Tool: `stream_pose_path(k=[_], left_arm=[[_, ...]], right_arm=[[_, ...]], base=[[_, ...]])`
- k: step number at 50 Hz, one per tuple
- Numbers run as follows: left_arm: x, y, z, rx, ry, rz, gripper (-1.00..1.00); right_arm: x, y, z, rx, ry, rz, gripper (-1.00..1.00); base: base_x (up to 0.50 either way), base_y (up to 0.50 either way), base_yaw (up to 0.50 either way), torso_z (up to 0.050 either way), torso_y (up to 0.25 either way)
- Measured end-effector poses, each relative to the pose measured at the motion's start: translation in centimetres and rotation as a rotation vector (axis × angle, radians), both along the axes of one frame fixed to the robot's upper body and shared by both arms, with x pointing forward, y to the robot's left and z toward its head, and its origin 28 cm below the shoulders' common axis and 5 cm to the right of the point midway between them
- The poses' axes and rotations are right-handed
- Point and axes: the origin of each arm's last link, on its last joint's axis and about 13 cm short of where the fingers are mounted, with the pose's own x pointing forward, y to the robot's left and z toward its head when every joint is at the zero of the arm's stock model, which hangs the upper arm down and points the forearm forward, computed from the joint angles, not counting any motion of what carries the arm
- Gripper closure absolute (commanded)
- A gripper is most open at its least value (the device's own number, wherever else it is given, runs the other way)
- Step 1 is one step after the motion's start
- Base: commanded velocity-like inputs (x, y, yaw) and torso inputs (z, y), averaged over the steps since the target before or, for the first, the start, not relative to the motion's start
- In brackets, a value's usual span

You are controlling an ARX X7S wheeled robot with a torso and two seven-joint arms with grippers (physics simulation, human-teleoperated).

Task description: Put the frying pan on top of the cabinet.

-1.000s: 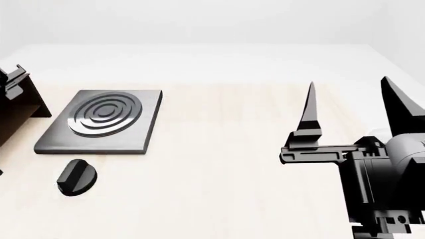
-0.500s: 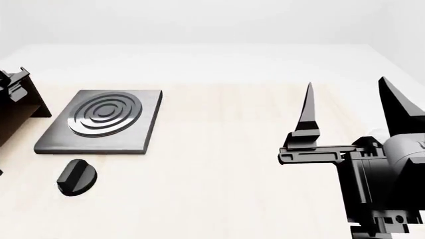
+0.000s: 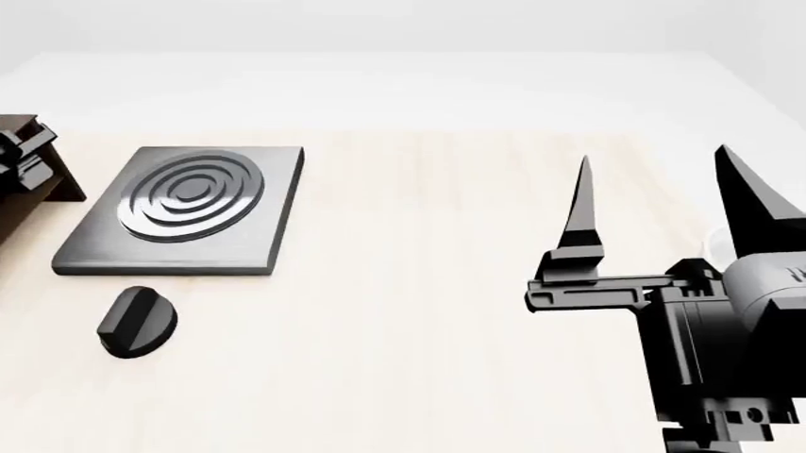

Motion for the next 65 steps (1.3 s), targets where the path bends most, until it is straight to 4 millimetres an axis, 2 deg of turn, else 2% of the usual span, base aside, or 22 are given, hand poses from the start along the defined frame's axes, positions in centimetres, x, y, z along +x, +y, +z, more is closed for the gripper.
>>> stream_pose_path(k=[3, 4, 8, 38, 44, 49, 55, 60, 65], left_arm=[[0.0, 0.0, 0.0, -0.001, -0.001, -0.001, 1.00], [0.0, 0.0, -0.1, -0.001, -0.001, -0.002, -1.00], [0.0, 0.2, 0.2, 0.028, -0.009, 0.001, -1.00], [0.0, 0.5, 1.6, 0.116, -0.074, -0.020, -1.00], [0.1, 0.3, 2.0, 0.138, -0.088, -0.033, -1.00], [0.4, -0.4, 3.4, 0.214, -0.117, -0.057, -1.00], [0.6, -2.0, 6.2, 0.275, -0.197, -0.158, -1.00], [0.1, -3.5, 8.3, 0.310, -0.260, -0.268, -1.00], [-1.0, -5.3, 9.5, 0.336, -0.314, -0.380, -1.00]], right_arm=[[0.0, 0.0, 0.0, 0.000, 0.000, 0.000, -1.00], [0.0, 0.0, 0.0, 0.000, 0.001, 0.000, -1.00], [0.0, 0.0, 0.0, 0.000, 0.001, 0.000, -1.00], [0.0, 0.1, 0.0, -0.004, 0.002, 0.007, -1.00], [0.0, 0.1, 0.0, -0.005, 0.002, 0.007, -1.00], [0.1, 0.1, 0.0, -0.005, 0.002, 0.007, -1.00], [0.1, 0.2, 0.0, -0.004, 0.003, 0.007, -1.00], [0.1, 0.2, 0.0, -0.004, 0.004, 0.007, -1.00], [0.1, 0.1, -0.1, -0.004, 0.005, 0.006, -1.00]], base=[[0.00, 0.00, 0.00, 0.000, 0.000], [0.00, 0.00, 0.00, 0.000, 0.000], [0.00, 0.00, 0.00, 0.000, 0.040], [0.00, 0.00, 0.00, 0.000, 0.250], [0.00, 0.00, 0.00, 0.000, 0.021], [0.00, 0.00, 0.00, 0.000, 0.000], [0.00, 0.00, 0.00, 0.000, 0.000], [0.00, 0.00, 0.00, 0.000, 0.000], [0.00, 0.00, 0.00, 0.000, 0.000]])
